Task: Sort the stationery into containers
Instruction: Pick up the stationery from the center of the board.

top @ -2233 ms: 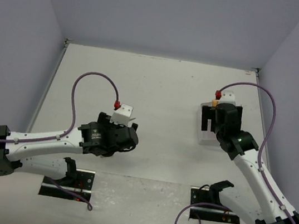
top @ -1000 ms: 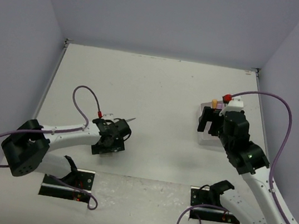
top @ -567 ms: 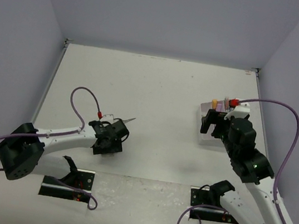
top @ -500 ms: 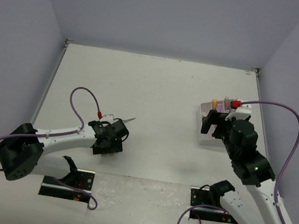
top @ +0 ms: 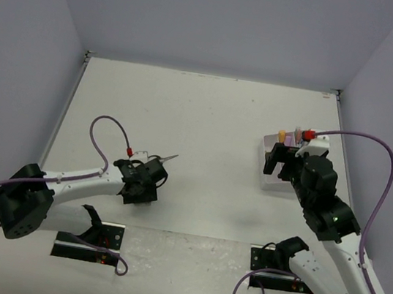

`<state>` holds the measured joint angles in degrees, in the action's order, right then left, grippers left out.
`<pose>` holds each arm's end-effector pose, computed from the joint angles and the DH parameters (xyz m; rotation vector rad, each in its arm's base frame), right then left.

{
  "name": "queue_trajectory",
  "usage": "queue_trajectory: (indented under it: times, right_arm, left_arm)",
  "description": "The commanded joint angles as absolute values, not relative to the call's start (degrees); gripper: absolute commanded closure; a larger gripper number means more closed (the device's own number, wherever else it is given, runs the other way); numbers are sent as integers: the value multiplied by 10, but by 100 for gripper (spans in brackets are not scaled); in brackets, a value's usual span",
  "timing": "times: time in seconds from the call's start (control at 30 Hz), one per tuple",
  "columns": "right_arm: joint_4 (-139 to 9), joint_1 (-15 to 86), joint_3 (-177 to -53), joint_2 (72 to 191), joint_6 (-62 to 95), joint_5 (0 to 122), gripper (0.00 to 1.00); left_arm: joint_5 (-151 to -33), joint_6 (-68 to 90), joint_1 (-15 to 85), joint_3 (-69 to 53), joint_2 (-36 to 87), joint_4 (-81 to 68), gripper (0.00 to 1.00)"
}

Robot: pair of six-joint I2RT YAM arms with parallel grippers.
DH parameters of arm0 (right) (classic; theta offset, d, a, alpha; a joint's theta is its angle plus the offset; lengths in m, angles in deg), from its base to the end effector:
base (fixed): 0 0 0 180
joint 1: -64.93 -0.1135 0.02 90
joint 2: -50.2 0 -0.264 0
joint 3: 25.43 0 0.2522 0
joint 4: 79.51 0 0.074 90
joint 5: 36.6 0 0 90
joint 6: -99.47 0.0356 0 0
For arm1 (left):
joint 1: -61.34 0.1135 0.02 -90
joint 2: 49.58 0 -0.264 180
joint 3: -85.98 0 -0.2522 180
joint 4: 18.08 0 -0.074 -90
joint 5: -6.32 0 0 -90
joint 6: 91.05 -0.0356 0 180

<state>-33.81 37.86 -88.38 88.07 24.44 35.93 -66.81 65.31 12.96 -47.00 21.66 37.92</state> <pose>0.1305 0.0547 0.3444 0.0007 1.9184 0.2000 0.1296 -0.1303 0.1535 -0.4731 2.7626 0.0222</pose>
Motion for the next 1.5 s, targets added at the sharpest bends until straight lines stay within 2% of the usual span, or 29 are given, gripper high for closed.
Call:
queue_trajectory:
  times: [0.0, 0.1, 0.17, 0.27, 0.5, 0.73, 0.83, 0.97, 1.07, 1.47]
  right_arm:
    - [-359, 377, -880, 878, 247, 346, 1]
    - [-362, 377, -875, 874, 248, 347, 1]
    - [-364, 377, -874, 872, 249, 348, 1]
    - [-366, 377, -873, 874, 248, 352, 1]
    - [-373, 377, -869, 886, 248, 415, 1]
    - [-442, 377, -821, 886, 280, 680, 1]
    - [-564, 374, -763, 889, 348, 821, 1]
    - [-757, 347, -652, 870, 464, 901, 1]
    - [-863, 322, -606, 881, 524, 882, 1]
    - [-947, 169, -609, 1005, 582, 648, 21]
  left_arm:
    - [-698, 651, 128, -464, 219, 398, 38]
    - [-695, 649, 126, -460, 226, 407, 38]
    - [-690, 647, 123, -453, 235, 410, 49]
    - [-685, 644, 120, -441, 234, 411, 58]
    - [-667, 643, 118, -409, 216, 432, 65]
    - [-654, 647, 118, -392, 187, 438, 65]
    - [-652, 652, 117, -375, 177, 438, 65]
    - [-655, 666, 118, -341, 160, 427, 65]
    - [-659, 691, 118, -313, 147, 413, 65]
    - [-724, 742, 116, -220, 200, 327, 65]
